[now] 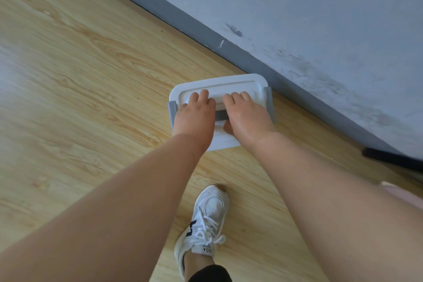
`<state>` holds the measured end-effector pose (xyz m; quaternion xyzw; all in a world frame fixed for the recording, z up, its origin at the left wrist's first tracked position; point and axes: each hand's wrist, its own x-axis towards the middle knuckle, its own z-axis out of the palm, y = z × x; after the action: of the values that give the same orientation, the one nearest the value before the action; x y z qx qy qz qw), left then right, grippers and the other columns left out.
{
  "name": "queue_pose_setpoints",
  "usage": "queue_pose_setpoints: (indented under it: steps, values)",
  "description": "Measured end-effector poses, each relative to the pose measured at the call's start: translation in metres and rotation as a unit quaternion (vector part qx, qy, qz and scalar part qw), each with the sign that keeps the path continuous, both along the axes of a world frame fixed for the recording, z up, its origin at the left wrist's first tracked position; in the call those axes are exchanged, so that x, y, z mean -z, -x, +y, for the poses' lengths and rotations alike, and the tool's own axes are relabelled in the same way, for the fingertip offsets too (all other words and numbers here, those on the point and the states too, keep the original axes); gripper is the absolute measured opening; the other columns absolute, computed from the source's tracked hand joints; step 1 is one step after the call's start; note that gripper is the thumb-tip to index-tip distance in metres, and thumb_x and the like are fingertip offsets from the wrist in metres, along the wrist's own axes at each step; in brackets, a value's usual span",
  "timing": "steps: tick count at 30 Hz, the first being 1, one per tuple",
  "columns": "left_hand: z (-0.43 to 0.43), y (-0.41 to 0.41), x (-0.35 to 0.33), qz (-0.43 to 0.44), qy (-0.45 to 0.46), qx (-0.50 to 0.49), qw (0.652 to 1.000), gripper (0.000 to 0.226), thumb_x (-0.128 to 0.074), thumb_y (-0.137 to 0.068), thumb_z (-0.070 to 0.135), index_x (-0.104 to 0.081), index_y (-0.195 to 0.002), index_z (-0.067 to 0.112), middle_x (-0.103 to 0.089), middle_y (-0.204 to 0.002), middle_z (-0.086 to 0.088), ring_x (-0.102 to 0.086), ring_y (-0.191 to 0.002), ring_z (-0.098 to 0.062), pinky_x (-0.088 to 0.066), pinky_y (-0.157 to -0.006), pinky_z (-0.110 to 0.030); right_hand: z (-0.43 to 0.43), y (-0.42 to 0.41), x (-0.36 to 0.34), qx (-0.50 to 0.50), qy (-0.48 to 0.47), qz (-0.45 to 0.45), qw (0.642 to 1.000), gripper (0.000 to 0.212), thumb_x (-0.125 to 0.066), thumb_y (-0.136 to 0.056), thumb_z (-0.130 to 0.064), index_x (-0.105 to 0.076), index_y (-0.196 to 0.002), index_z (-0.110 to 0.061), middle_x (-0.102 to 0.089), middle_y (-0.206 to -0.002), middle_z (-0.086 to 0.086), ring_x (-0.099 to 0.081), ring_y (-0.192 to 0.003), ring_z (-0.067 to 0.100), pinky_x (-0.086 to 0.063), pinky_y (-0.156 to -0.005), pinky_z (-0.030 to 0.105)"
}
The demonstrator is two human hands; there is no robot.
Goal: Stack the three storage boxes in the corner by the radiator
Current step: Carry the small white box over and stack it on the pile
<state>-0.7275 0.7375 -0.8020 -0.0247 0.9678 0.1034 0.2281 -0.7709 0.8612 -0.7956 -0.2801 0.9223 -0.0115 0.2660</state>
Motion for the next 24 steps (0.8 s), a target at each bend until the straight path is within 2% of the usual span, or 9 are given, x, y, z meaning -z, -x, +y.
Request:
queue_pose_setpoints:
  steps: [5, 11, 16, 24]
  values:
    - [-0.011, -0.005, -0.026, -0.005, 0.018, 0.034, 0.999, 0.026, -0.065, -0.086, 0.02, -0.051, -0.106, 0.013, -0.04, -0.118, -0.002, -0.043, -0.103, -0.02, -0.035, -0.073, -0.028, -0.009, -0.013, -0.023, 0.008, 0.006, -0.006, 1.0, 0.021, -0.061, -0.08, -0.014, -0.055, -0.1, -0.011, -0.051, -0.106, 0.005, -0.045, -0.104, 0.023, -0.025, -0.068, 0.028]
    - [-0.046, -0.009, -0.099, -0.003, 0.004, 0.045, 0.999, 0.02, -0.064, -0.083, 0.02, -0.054, -0.1, 0.016, -0.047, -0.108, 0.001, -0.045, -0.101, -0.019, -0.032, -0.072, -0.027, -0.046, -0.016, -0.096, 0.008, 0.02, -0.004, 1.0, 0.022, -0.051, -0.083, 0.002, -0.056, -0.102, -0.009, -0.051, -0.11, 0.008, -0.046, -0.106, 0.026, -0.028, -0.071, 0.028]
    - [-0.085, -0.014, -0.196, 0.006, -0.014, -0.022, 1.0, 0.014, -0.062, -0.082, 0.018, -0.051, -0.092, 0.019, -0.048, -0.102, 0.002, -0.045, -0.098, -0.019, -0.029, -0.071, -0.026, -0.09, -0.013, -0.194, -0.026, 0.031, -0.007, 0.999, 0.022, -0.05, -0.085, -0.001, -0.056, -0.104, -0.01, -0.053, -0.11, 0.009, -0.048, -0.105, 0.028, -0.038, -0.085, 0.034]
    - [-0.143, -0.04, -0.363, 0.019, -0.045, -0.139, 0.989, 0.018, -0.057, -0.082, 0.011, -0.042, -0.083, 0.021, -0.046, -0.092, 0.004, -0.045, -0.097, -0.019, -0.033, -0.066, -0.027, -0.149, -0.022, -0.358, -0.102, 0.065, 0.004, 0.993, 0.023, -0.052, -0.087, -0.004, -0.055, -0.108, -0.013, -0.053, -0.113, 0.007, -0.048, -0.106, 0.028, -0.039, -0.089, 0.036]
